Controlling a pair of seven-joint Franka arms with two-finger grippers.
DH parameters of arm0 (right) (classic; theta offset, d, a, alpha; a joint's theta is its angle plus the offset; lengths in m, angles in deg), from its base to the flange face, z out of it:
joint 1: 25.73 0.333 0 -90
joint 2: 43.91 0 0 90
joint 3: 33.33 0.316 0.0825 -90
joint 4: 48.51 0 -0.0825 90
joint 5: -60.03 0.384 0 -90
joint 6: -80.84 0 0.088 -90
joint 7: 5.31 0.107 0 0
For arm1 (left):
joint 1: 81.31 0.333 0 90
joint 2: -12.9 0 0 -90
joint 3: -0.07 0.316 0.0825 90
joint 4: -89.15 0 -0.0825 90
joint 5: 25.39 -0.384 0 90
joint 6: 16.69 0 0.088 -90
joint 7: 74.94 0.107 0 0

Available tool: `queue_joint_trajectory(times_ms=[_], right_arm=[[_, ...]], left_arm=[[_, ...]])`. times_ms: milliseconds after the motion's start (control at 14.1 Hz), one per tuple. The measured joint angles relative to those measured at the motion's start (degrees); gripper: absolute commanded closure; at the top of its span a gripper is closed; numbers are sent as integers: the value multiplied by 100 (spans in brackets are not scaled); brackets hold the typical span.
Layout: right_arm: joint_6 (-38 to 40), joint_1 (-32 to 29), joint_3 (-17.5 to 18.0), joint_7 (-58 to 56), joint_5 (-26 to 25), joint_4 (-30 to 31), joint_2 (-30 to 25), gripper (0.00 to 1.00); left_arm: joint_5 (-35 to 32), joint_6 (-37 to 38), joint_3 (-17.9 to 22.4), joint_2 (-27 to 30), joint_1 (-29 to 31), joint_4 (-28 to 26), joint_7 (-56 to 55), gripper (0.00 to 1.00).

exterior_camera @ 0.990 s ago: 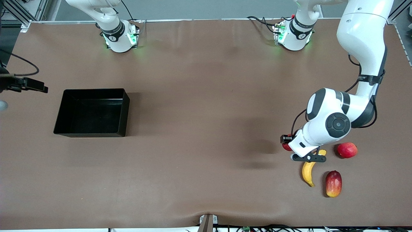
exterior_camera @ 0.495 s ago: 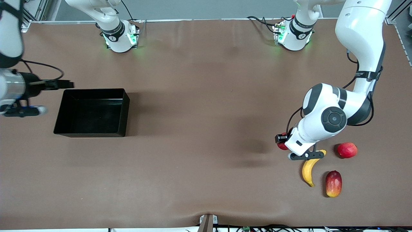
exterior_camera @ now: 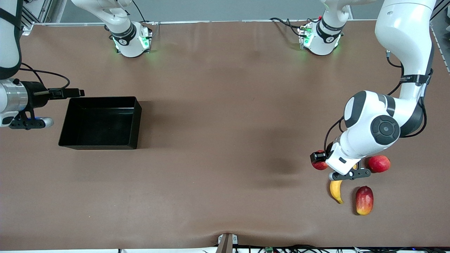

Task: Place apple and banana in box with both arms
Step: 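Close the left gripper on the apple while the right gripper reaches the box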

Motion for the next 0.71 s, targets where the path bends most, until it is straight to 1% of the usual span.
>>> queue_joint_trajectory(times_ms=[212,354,424,495,566,707], right_arm=[[285,-9,-1,8,2,35,149,0],[271,-112,-7,6,-22,50,323,0],[141,-190,-13,1,-123,54,427,0],[-216,-259,-19,-6,-310,60,522,0],[-766,-313,-27,-17,-463,70,597,0],[-1703,-427,-34,-25,-561,186,677,0]], left_arm=[[53,0,-7,0,-5,104,-28,100],[57,0,-15,0,-7,126,-28,100],[57,0,-20,0,-7,128,-28,100],[57,0,-24,0,-8,128,-28,100],[58,0,-27,0,-9,127,-28,100],[58,7,-23,-2,1,118,-28,100]])
